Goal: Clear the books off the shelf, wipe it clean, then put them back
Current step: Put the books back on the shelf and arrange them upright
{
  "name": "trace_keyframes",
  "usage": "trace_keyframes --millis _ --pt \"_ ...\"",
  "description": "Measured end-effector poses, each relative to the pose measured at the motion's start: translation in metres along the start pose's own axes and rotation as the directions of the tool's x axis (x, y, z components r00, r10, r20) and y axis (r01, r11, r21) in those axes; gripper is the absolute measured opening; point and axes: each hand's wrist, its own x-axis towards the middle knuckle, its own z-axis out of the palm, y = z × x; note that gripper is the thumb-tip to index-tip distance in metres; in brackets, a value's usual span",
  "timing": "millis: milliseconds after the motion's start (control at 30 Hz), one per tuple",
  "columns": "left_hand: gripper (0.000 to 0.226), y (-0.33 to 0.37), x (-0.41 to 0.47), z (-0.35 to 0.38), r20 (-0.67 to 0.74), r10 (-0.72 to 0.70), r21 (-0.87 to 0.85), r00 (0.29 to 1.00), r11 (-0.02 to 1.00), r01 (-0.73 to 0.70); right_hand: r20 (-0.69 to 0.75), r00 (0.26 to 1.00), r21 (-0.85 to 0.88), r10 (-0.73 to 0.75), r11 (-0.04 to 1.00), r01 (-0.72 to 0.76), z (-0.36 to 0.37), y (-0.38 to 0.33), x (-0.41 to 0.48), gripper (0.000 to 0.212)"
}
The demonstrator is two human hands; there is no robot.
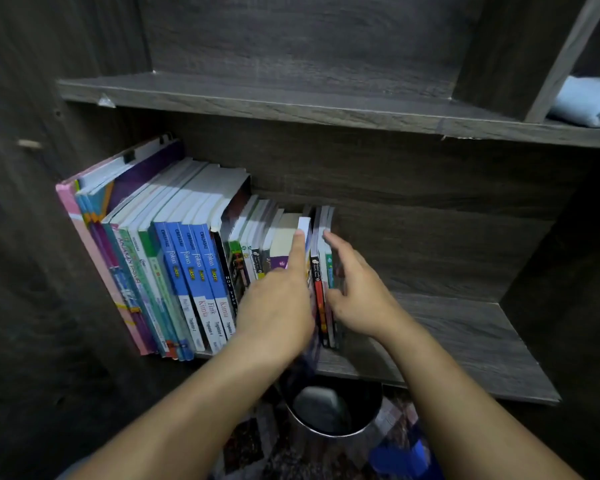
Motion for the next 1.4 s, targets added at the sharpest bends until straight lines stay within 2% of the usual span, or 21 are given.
trace_keyframes --millis 133,267,433,533,633,767,900,1033,1167,1400 --pt "0.088 -0.012 -0.003 -0.042 0.136 0.036 0.06 0.99 0.997 -0.044 -0.009 0.999 -0.157 -0.037 0.987 0.035 0.003 -0.012 0.002 0.085" --pt "0.084 -0.023 -0.014 -0.072 0.198 0.022 0.185 0.98 0.981 -0.059 -0.057 0.99 -0.376 -0.133 0.921 0.102 0.011 -0.029 0.003 0.081" --pt "0.086 -0.033 -0.029 -0.087 0.229 -0.023 0.33 0.973 0.942 -0.055 0.05 0.995 -0.49 -0.087 0.866 0.101 0.024 -0.041 0.009 0.075" --pt "0.086 -0.036 -0.029 -0.09 0.266 -0.049 0.349 0.963 0.936 -0.049 0.023 0.999 -0.553 -0.047 0.832 0.052 0.032 -0.046 0.012 0.075" --pt "0.085 -0.039 -0.03 -0.085 0.301 -0.06 0.354 0.952 0.934 -0.053 -0.022 0.996 -0.646 -0.09 0.761 0.055 0.042 -0.05 0.013 0.071" --pt "0.087 -0.044 -0.027 -0.079 0.334 -0.09 0.391 0.938 0.919 -0.051 -0.057 0.994 -0.62 -0.095 0.783 0.039 0.046 -0.051 0.016 0.062" --pt "0.085 -0.043 -0.025 -0.078 0.368 -0.114 0.378 0.923 0.925 -0.036 -0.129 0.987 -0.56 -0.094 0.829 0.005 0.048 -0.052 0.018 0.043" --pt "0.083 -0.04 -0.026 -0.078 0.359 -0.081 0.336 0.93 0.941 -0.047 -0.207 0.974 -0.48 -0.087 0.877 -0.024 0.042 -0.047 0.017 0.029" --pt "0.082 -0.034 -0.024 -0.079 0.346 -0.068 0.302 0.936 0.952 -0.042 -0.252 0.963 -0.46 -0.091 0.887 -0.037 0.029 -0.037 0.011 0.027" --pt "0.08 -0.033 -0.003 -0.08 0.276 -0.048 0.225 0.96 0.974 -0.016 -0.22 0.972 -0.493 -0.088 0.87 -0.032 0.018 -0.032 0.003 0.033"
